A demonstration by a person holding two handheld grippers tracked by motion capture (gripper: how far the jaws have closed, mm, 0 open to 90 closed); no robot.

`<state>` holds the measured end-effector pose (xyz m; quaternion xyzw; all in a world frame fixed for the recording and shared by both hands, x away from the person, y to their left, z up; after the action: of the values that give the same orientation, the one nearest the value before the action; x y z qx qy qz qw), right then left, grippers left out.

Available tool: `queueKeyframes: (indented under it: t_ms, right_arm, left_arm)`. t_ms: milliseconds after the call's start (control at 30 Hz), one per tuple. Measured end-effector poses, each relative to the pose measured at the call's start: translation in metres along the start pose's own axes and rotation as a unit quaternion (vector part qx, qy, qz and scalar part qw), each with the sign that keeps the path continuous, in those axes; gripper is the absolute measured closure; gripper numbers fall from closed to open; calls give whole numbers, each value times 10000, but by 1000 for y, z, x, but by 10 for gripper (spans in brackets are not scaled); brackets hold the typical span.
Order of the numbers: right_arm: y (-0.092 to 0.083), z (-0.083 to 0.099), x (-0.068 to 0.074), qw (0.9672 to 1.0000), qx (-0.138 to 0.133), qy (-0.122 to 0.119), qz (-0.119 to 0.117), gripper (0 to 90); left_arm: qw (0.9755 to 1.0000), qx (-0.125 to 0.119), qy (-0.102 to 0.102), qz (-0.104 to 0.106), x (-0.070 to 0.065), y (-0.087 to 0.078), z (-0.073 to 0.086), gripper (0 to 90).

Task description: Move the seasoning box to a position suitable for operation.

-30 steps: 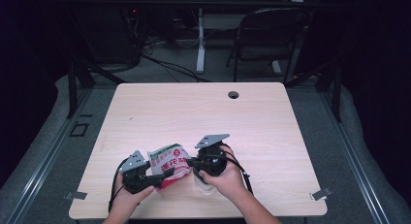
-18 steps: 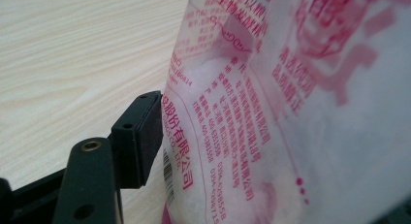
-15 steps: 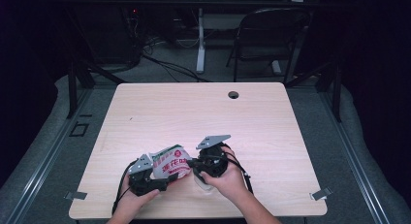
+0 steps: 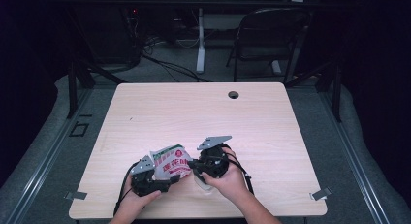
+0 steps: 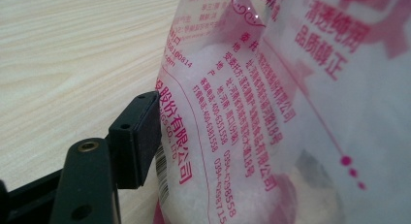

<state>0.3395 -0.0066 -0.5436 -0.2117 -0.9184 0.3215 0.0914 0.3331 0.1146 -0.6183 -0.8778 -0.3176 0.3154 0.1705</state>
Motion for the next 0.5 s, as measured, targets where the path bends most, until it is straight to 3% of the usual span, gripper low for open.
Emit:
queueKeyframes:
  t_ms: [367,500]
  right_arm:
    - [-1,2,1,10000,12,-4,-9,897]
    - [-2,3,1,10000,32,-26,-21,897]
  left_arm:
    - [10000,5,-44,6,4,4,3,318]
    - [9999,144,29,-33,5,8,6,310]
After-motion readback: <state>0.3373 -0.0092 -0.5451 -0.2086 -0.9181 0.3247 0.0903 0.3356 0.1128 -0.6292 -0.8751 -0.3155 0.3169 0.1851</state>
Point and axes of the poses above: each handheld gripper's, and its own axes: y roughly forward along the jaws, z roughly out of its underside, x roughly to its left, the point moved 9 cm from there along y, roughly forward along the jaws, and after that the axes turned 14 degrees about -y, right-handed, at the moved point
